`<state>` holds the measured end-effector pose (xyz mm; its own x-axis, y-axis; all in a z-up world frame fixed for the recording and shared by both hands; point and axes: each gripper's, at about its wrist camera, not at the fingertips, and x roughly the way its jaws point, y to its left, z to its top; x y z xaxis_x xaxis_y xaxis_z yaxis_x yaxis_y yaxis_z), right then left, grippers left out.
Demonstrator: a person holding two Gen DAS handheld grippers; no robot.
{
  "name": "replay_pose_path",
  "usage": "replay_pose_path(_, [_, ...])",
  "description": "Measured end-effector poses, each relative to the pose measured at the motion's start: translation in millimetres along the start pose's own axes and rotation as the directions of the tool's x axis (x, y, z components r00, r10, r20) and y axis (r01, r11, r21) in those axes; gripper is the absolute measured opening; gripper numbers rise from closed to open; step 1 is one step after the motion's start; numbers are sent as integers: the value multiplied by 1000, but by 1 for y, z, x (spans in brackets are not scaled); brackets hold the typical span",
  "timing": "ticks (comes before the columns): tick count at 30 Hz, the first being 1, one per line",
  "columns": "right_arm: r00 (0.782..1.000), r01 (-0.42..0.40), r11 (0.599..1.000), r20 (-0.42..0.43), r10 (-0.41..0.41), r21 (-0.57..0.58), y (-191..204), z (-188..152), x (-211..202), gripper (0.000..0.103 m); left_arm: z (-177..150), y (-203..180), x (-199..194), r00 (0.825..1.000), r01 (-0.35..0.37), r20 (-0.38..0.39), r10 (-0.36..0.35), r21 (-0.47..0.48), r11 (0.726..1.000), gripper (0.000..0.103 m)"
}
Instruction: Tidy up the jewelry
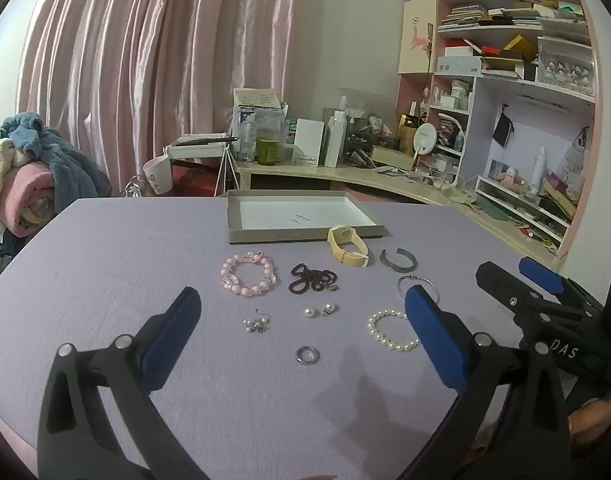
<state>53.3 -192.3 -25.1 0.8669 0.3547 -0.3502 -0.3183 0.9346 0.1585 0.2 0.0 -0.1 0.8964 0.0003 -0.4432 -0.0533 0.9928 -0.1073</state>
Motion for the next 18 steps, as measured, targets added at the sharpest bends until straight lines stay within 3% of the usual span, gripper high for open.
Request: replay_pose_path(18, [1000,1,1000,-5,-1,1,0,-1,4,102,0,0,0,1000,-1,-5,1,4,1000,101])
